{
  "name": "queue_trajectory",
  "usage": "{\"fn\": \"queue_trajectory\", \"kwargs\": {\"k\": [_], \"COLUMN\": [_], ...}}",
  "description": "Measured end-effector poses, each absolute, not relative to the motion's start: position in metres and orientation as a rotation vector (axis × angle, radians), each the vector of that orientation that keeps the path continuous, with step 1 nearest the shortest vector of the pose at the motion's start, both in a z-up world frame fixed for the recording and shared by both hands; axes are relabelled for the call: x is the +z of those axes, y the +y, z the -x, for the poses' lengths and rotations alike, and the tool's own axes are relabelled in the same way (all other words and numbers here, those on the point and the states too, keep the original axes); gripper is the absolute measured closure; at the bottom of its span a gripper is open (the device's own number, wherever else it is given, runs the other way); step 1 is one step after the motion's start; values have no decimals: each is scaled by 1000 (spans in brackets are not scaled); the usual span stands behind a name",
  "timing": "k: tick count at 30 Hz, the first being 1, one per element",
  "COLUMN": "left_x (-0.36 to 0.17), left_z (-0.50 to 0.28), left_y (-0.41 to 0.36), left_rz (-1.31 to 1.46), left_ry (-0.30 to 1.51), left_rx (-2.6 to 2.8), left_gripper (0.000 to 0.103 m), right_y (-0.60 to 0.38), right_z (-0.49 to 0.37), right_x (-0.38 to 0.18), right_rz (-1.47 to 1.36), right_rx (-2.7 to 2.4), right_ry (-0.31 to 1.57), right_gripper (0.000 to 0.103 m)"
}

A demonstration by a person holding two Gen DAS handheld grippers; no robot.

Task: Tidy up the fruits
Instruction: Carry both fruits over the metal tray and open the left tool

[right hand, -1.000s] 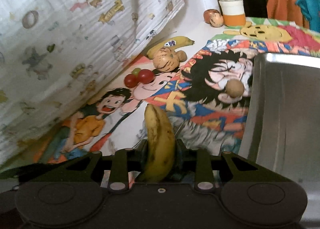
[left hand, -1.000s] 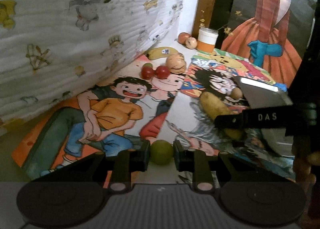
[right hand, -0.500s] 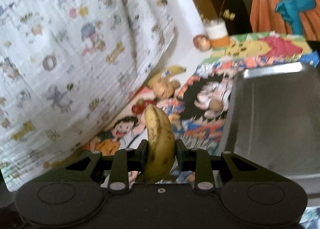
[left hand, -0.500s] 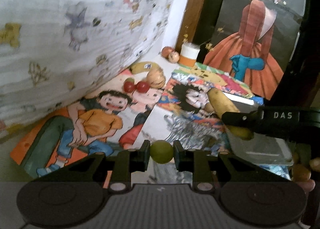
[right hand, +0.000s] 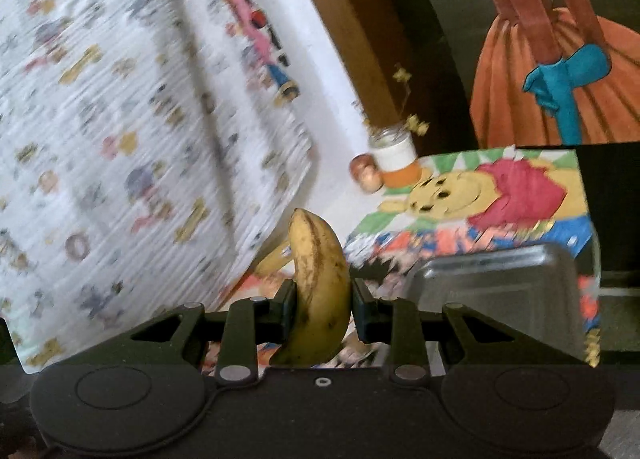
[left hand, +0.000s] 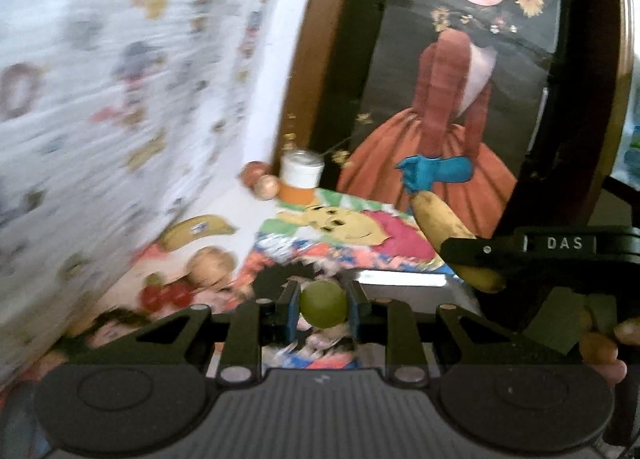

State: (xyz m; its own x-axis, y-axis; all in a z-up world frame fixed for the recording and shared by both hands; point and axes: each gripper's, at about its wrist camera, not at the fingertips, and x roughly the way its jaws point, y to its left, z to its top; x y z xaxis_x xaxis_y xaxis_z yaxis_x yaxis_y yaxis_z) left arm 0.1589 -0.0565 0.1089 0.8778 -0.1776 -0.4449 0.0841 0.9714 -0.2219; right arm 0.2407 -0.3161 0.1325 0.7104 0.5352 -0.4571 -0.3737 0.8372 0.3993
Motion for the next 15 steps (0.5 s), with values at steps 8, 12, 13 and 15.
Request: {"fn": "queue_trajectory", "kwargs": {"k": [8, 12, 13, 15], "left_x": [98, 80, 75, 64], "left_z": [-234, -265, -272, -284], "left_y": [-98, -114, -117, -123], "left_rz": [167, 170, 171, 166], "left_ry": [497, 523, 533, 553], "left_rx": [-236, -263, -265, -270], "left_gripper": [76, 76, 76, 76], "right_y": [-351, -359, -360, -364], "right_z": [-299, -317, -322, -330], "right_x": [112, 86, 78, 64], "right_rz": [-287, -274, -271, -254], "right_rx": [434, 411, 404, 388], "right_ry": [632, 674, 689, 711], "right_gripper": [72, 72, 72, 72]}}
